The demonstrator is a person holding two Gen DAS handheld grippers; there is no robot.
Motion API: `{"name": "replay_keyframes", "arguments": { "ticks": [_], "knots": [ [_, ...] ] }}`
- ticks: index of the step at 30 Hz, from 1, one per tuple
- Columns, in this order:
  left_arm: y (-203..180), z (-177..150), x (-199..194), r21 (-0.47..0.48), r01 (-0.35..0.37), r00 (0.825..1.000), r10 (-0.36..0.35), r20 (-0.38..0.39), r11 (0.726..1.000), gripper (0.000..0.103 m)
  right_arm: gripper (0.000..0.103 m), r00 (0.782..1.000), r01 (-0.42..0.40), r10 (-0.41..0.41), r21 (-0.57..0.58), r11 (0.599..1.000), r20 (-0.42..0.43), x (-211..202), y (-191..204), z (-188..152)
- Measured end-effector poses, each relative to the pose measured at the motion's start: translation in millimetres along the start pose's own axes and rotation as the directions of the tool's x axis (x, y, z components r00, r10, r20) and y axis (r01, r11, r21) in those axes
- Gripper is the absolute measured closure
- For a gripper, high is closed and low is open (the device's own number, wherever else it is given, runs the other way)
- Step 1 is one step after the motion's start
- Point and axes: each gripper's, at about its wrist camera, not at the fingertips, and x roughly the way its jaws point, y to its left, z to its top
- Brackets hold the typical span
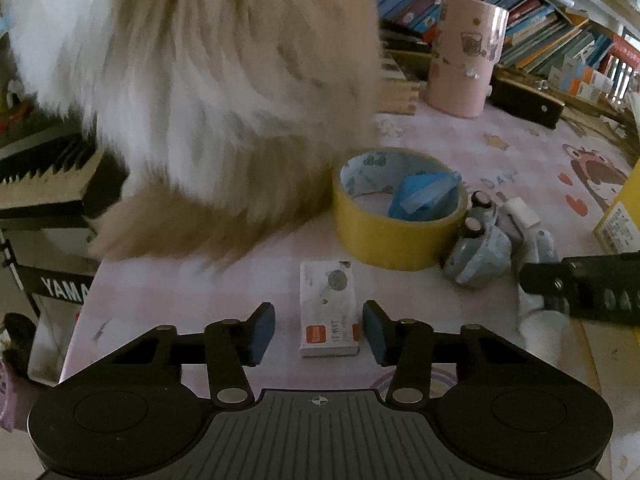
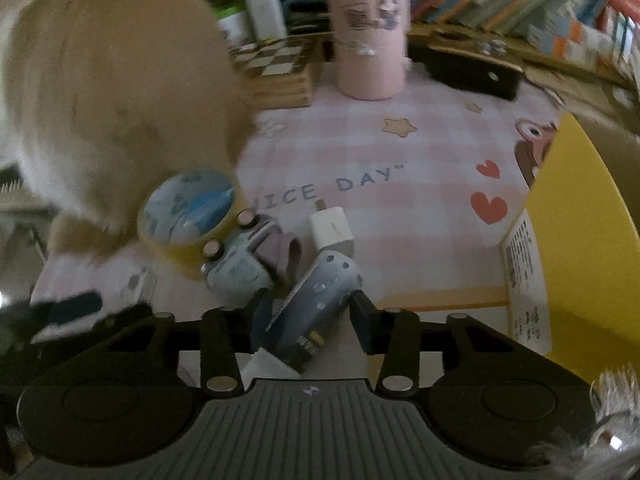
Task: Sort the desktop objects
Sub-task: 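Close left tool on white medicine box while right tool grasps spray bottle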
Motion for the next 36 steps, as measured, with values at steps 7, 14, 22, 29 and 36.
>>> {"name": "replay_keyframes", "arguments": {
  "ticks": [7, 14, 22, 29, 36],
  "knots": [
    [-2, 0, 2, 0.013, -0.001, 1.000, 0.000, 0.024, 1.000, 0.070, 0.068, 0.999, 0.008, -0.011, -0.078, 0.997, -0.038, 10, 6, -8],
    [-3, 2, 2, 0.010, 0.012, 1.000, -0.013, 0.023, 1.000, 0.075, 0.071, 0.999, 0.037, -0.039, -0.150, 0.988, -0.006, 16, 12, -11],
    [3, 8, -19, -0.029, 0.051, 0.996, -0.049, 0.072, 0.998, 0.075, 0.073, 1.000, 0.004, -0.002, -0.129, 0.992, 0.013, 4, 7, -14],
    [6, 11, -49, -0.069, 0.105, 0.987, -0.096, 0.128, 0.992, 0.075, 0.073, 0.998, -0.005, 0.012, -0.105, 0.995, 0.063, -20, 7, -14],
    [2, 7, -78, -0.022, 0.153, 0.974, -0.147, 0.173, 0.988, 0.075, 0.072, 0.993, -0.009, 0.019, -0.086, 0.996, 0.115, -50, 12, -22]
  ]
}}
